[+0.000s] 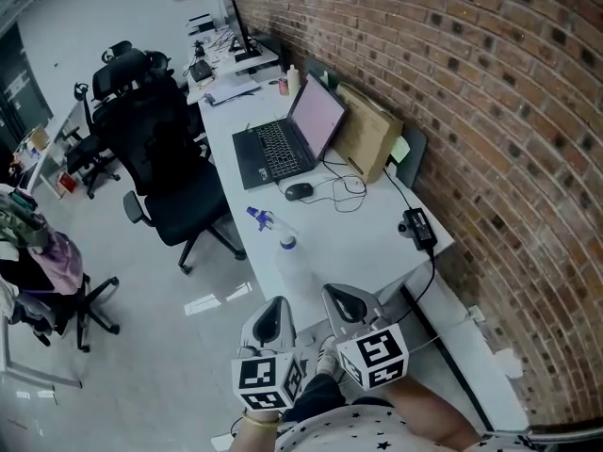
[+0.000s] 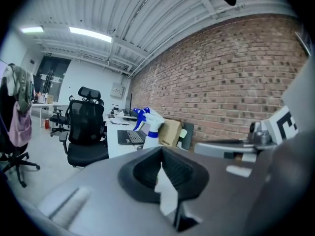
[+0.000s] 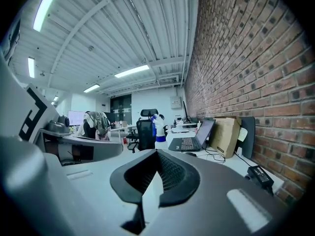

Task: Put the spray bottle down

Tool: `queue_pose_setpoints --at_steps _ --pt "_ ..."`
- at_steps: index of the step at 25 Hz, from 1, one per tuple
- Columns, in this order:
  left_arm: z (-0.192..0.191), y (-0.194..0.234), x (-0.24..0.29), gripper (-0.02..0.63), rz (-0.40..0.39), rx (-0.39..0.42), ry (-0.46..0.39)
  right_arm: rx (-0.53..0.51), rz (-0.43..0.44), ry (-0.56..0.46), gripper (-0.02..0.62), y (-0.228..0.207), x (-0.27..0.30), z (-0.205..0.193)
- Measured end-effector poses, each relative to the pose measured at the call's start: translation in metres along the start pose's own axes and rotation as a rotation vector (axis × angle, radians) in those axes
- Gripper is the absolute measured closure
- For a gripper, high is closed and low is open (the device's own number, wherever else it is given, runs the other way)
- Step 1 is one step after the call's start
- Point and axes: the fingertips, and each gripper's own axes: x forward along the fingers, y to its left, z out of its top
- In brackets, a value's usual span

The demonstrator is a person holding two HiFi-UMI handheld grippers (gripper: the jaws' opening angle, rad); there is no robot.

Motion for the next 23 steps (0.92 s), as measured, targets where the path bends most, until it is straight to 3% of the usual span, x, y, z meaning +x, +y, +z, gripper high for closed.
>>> queue_pose_setpoints --at_steps 23 --pt "0.008 -0.008 -0.009 0.598 -0.021 0.03 -0.006 -0.026 0.016 -0.044 0.597 0.017 -0.011 0.015"
